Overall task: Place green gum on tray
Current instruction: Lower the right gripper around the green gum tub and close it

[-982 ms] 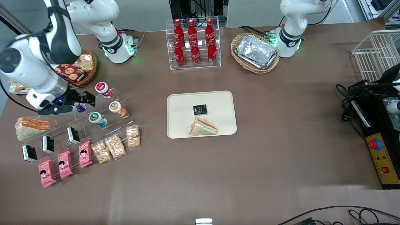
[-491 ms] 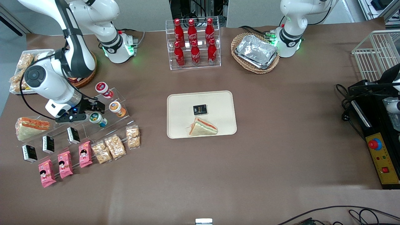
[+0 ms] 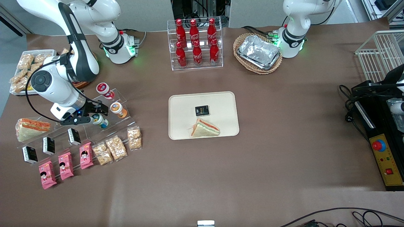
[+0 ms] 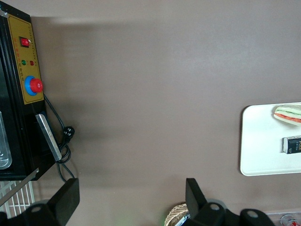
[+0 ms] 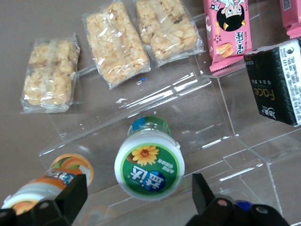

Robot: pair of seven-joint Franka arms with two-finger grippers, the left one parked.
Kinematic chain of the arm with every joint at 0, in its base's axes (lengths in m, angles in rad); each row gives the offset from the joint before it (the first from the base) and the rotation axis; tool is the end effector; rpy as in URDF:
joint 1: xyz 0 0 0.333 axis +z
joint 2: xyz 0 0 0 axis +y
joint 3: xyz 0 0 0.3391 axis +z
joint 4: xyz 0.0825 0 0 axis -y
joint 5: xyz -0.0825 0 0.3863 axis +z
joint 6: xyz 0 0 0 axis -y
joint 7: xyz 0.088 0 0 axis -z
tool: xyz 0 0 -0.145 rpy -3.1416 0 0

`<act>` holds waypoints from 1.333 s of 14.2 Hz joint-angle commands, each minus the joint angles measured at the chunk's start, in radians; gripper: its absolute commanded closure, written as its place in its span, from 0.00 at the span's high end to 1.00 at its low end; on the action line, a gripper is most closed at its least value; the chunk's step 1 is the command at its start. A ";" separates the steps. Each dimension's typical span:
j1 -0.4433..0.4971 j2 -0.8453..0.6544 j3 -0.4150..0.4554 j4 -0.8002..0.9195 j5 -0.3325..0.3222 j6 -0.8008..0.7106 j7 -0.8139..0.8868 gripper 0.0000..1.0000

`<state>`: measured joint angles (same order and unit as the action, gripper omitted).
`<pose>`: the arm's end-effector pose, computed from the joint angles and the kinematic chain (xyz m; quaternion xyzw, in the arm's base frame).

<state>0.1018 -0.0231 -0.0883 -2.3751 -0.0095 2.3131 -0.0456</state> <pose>0.4893 0.0062 0.3121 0.9993 0.0328 -0.0195 0.0021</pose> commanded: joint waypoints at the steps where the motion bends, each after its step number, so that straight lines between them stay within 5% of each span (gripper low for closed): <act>1: -0.002 0.018 -0.001 -0.009 0.006 0.048 0.004 0.99; 8: -0.002 0.025 -0.002 -0.007 0.006 0.055 0.004 0.94; 11: -0.004 0.026 -0.002 -0.007 0.006 0.057 0.004 0.82; 17: -0.004 0.031 -0.004 -0.007 0.006 0.068 0.003 0.40; 19: -0.005 0.032 -0.004 -0.006 0.006 0.068 0.003 0.37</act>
<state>0.1015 0.0014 -0.0923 -2.3776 -0.0095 2.3560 -0.0446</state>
